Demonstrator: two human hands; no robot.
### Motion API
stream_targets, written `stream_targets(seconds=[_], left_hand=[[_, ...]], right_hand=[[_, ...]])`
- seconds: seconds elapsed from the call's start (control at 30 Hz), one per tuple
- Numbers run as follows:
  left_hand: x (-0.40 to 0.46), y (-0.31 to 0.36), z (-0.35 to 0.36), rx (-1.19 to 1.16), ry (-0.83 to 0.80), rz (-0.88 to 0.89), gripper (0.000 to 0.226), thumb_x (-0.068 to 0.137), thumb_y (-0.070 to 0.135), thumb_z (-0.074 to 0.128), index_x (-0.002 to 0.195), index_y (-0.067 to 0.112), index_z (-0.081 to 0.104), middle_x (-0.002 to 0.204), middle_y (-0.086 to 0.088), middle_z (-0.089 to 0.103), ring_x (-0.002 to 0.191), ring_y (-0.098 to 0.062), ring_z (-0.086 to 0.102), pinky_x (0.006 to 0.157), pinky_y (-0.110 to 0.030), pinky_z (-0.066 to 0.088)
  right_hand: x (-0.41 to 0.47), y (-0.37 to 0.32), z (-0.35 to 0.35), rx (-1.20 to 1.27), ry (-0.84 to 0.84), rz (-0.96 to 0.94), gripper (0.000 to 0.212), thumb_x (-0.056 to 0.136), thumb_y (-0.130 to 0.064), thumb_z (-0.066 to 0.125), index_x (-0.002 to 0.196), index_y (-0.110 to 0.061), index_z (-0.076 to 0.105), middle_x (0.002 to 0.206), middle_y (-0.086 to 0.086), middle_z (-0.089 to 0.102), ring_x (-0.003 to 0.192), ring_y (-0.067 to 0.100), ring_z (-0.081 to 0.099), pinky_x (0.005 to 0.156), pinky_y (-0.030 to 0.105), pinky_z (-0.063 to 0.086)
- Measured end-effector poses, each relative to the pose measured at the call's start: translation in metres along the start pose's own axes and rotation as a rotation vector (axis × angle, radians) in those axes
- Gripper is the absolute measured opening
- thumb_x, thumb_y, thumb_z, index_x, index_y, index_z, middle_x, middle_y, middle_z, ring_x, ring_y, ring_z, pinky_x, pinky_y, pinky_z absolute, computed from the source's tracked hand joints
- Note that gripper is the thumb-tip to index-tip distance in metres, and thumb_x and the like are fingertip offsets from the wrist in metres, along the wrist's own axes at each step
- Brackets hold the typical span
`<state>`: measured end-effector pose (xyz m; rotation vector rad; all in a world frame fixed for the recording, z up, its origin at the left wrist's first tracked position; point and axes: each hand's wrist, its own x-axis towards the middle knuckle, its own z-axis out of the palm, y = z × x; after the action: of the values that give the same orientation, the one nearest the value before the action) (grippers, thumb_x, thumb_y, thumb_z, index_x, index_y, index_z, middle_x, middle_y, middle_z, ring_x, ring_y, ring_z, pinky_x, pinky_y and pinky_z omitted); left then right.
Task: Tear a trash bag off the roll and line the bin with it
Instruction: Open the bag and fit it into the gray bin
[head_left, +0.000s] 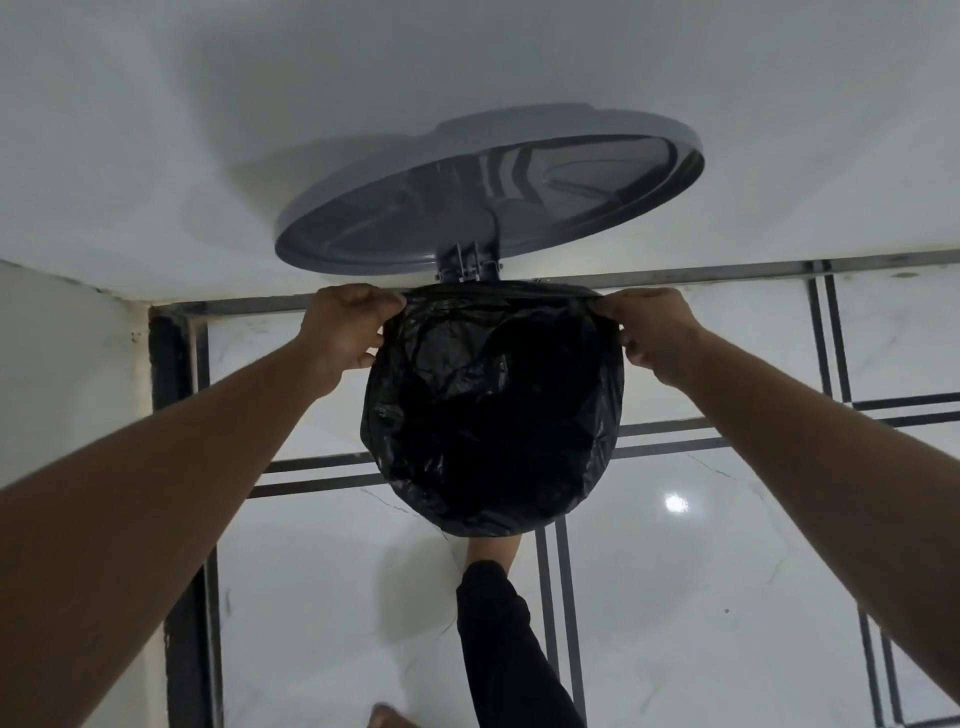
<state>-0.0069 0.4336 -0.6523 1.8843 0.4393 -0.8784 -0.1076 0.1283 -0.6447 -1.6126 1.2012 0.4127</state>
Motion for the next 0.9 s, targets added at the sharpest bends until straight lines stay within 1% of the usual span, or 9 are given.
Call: stream_targets(seconds=[0.1,0.2,0.33,0.47,0.6,0.7,0.77,0.8,0.9], left_hand=[[0.01,0.002,0.001,0.025,0.002,-0.024,0.016,0.091,0.027,0.076,0.1,0.014,0.077,0.084,-0.003,0.065,0.069,-0.017,0.056,0.059,-0.026,0.043],[0.018,-0.001,0.006,0.053,0.015,-0.017,0.004,0.09,0.015,0.076,0.094,0.015,0.077,0.084,-0.007,0.067,0.062,-0.017,0.056,0.057,-0.023,0.048],[0.022,-0.008,0.006,0.225,0.032,0.136,0.012,0.087,0.008,0.072,0.085,0.02,0.075,0.068,-0.014,0.066,0.053,-0.018,0.056,0.061,-0.026,0.049],[0.022,-0.009,0.004,0.48,0.035,0.332,0.032,0.089,-0.001,0.063,0.084,0.028,0.075,0.079,-0.009,0.072,0.061,-0.019,0.059,0.061,-0.023,0.047],[0.032,-0.017,0.006,0.4,0.04,0.26,0.024,0.093,0.004,0.068,0.097,0.023,0.083,0.098,0.003,0.076,0.093,-0.012,0.069,0.09,-0.022,0.05],[0.032,-0.021,-0.003,0.128,-0.149,0.113,0.036,0.09,-0.006,0.064,0.084,0.023,0.085,0.092,-0.007,0.078,0.082,-0.019,0.072,0.087,-0.032,0.056],[0.023,-0.024,-0.014,-0.168,-0.259,0.023,0.028,0.095,0.0,0.059,0.094,0.016,0.082,0.103,-0.014,0.077,0.084,-0.021,0.074,0.085,-0.036,0.057],[0.016,-0.028,-0.018,-0.264,-0.266,-0.011,0.023,0.098,0.01,0.058,0.105,0.015,0.079,0.11,-0.012,0.076,0.091,-0.02,0.074,0.089,-0.037,0.055],[-0.018,-0.059,-0.021,-0.338,-0.13,-0.047,0.031,0.094,0.039,0.065,0.12,0.024,0.076,0.121,0.006,0.076,0.114,-0.016,0.069,0.096,-0.039,0.049]], right_hand=[[0.016,-0.017,0.01,0.005,-0.056,0.042,0.01,0.094,-0.008,0.069,0.087,-0.016,0.07,0.076,0.004,0.062,0.053,0.01,0.054,0.039,0.016,0.044],[0.028,-0.021,0.021,-0.029,-0.079,0.092,0.021,0.095,-0.003,0.06,0.079,-0.018,0.06,0.069,0.002,0.054,0.052,0.009,0.048,0.035,0.014,0.037],[0.029,-0.016,0.022,-0.083,-0.146,0.103,0.027,0.091,-0.001,0.053,0.091,-0.012,0.078,0.072,0.003,0.056,0.052,0.013,0.043,0.038,0.017,0.034],[0.027,-0.015,0.014,0.007,-0.24,0.067,0.013,0.086,0.0,0.058,0.082,0.0,0.07,0.085,0.02,0.062,0.082,0.028,0.053,0.073,0.036,0.046],[0.027,0.002,0.014,-0.083,-0.239,-0.092,0.019,0.084,-0.019,0.068,0.076,-0.002,0.061,0.076,0.012,0.044,0.075,0.024,0.041,0.07,0.039,0.036],[0.028,0.02,0.012,-0.04,-0.201,-0.176,0.032,0.09,-0.027,0.069,0.074,-0.001,0.059,0.071,0.011,0.051,0.067,0.023,0.048,0.066,0.037,0.041],[0.022,0.027,0.007,0.069,-0.195,-0.198,0.019,0.101,-0.028,0.063,0.105,-0.015,0.077,0.094,0.006,0.072,0.085,0.018,0.066,0.08,0.032,0.054],[0.017,0.029,0.003,0.12,-0.2,-0.194,0.02,0.104,-0.026,0.06,0.117,-0.022,0.074,0.105,0.007,0.074,0.095,0.019,0.068,0.087,0.034,0.055],[0.0,0.046,-0.004,0.127,-0.102,-0.2,0.021,0.102,-0.023,0.06,0.114,-0.033,0.074,0.115,-0.001,0.077,0.112,0.02,0.068,0.102,0.04,0.053]])
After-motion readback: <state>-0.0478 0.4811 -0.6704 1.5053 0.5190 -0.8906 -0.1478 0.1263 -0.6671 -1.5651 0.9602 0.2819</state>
